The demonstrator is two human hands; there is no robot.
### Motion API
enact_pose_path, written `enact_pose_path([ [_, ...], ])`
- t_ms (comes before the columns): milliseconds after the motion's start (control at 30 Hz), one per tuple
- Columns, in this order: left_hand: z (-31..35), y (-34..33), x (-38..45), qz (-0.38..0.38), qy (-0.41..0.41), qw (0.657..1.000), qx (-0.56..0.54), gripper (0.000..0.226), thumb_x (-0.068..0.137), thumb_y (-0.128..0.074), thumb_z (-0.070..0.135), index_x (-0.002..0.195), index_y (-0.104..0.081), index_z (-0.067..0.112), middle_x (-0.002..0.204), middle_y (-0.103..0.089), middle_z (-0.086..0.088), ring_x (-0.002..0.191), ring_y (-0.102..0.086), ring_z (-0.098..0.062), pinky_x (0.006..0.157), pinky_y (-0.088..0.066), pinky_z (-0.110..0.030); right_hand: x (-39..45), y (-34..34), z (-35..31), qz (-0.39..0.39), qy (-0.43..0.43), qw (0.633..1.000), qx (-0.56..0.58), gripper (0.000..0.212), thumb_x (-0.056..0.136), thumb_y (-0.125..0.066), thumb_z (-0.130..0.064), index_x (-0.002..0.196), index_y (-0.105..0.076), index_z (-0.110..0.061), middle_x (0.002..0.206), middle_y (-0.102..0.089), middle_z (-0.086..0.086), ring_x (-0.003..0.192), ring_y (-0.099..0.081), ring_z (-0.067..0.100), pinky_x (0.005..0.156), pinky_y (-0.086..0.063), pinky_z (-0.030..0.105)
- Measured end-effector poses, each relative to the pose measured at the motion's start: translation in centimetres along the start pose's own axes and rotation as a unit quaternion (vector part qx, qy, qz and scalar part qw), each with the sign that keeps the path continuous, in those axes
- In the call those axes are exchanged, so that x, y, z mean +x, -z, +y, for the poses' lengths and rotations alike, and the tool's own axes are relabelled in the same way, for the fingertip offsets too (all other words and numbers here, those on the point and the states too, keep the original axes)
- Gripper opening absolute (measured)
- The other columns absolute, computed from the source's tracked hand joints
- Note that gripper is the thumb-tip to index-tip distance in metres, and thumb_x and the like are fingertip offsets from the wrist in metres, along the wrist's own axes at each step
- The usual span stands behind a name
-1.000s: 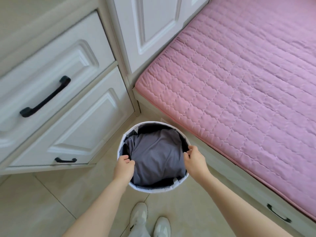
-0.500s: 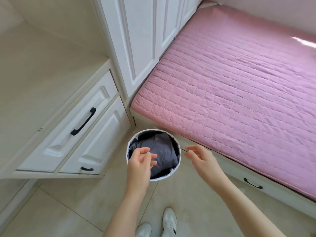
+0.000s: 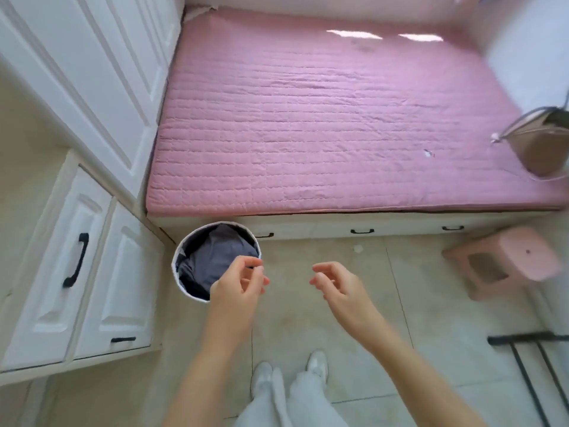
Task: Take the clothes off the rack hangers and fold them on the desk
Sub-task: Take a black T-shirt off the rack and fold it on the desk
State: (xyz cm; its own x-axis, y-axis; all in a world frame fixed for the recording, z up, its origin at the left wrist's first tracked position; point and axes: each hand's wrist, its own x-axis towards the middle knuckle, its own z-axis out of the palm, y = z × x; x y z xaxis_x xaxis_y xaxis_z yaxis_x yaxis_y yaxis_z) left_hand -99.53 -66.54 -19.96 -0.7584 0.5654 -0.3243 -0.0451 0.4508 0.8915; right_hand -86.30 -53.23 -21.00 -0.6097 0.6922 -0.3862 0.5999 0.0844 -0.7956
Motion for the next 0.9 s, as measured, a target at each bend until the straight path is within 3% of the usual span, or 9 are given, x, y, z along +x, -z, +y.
enact_pose_path([
  [133,2.1,-4.1,-1.8,-0.146,-0.063,0.986,0.057,0.017,0.096,-0.055,0.010,0.090,-0.061,0.024,0.076,-0.072,0.011,0.066,-0.068,-0.009,0.070,-0.053,-0.027,-5.6,5.1,2.4,0.093,-0.012,0.995,-0.019,0.024,0.099,-0.050,-0.027,0.122,-0.054,-0.024,0.104,-0.061,-0.014,0.095,-0.057,-0.004,0.078,-0.043,0.010],
  [300,6.0,-13.0,-5.4,-0.320,-0.148,0.927,0.129,0.021,0.095,-0.056,0.012,0.091,-0.059,0.033,0.080,-0.072,0.016,0.070,-0.069,-0.007,0.069,-0.053,-0.023,-13.7,12.6,6.5,0.238,-0.058,0.969,0.028,0.028,0.098,-0.050,-0.027,0.126,-0.050,-0.027,0.101,-0.059,-0.015,0.096,-0.054,-0.009,0.076,-0.042,0.006],
  [500,9.8,-24.9,-13.0,-0.440,-0.212,0.858,0.158,0.019,0.096,-0.056,0.015,0.091,-0.061,0.033,0.080,-0.072,0.008,0.071,-0.068,-0.008,0.069,-0.052,-0.021,-23.8,19.1,13.2,0.351,-0.133,0.923,0.087,0.029,0.099,-0.049,-0.030,0.127,-0.050,-0.026,0.104,-0.056,-0.017,0.095,-0.053,-0.013,0.075,-0.041,0.003],
  [633,11.0,-33.4,-21.3,-0.520,-0.245,0.797,0.186,0.021,0.095,-0.057,0.015,0.091,-0.060,0.036,0.081,-0.072,0.007,0.069,-0.067,-0.007,0.064,-0.050,-0.015,-31.9,23.3,18.7,0.414,-0.178,0.886,0.112,0.031,0.098,-0.048,-0.034,0.129,-0.050,-0.026,0.107,-0.057,-0.016,0.099,-0.055,-0.007,0.079,-0.042,0.009],
  [767,10.9,-40.9,-29.5,-0.569,-0.279,0.741,0.222,0.021,0.094,-0.057,0.017,0.097,-0.058,0.038,0.083,-0.071,0.007,0.069,-0.066,-0.004,0.064,-0.052,-0.018,-38.9,27.5,23.6,0.464,-0.196,0.856,0.114,0.034,0.099,-0.046,-0.035,0.133,-0.044,-0.029,0.108,-0.056,-0.015,0.102,-0.053,-0.006,0.083,-0.040,0.010],
  [900,11.1,-48.9,-37.9,-0.612,-0.311,0.689,0.235,0.021,0.094,-0.056,0.018,0.107,-0.056,0.035,0.087,-0.069,0.005,0.067,-0.065,-0.003,0.060,-0.050,-0.015,-46.2,33.4,28.8,0.527,-0.213,0.818,0.092,0.035,0.099,-0.047,-0.032,0.133,-0.043,-0.025,0.105,-0.055,-0.018,0.099,-0.052,-0.009,0.078,-0.039,0.005],
])
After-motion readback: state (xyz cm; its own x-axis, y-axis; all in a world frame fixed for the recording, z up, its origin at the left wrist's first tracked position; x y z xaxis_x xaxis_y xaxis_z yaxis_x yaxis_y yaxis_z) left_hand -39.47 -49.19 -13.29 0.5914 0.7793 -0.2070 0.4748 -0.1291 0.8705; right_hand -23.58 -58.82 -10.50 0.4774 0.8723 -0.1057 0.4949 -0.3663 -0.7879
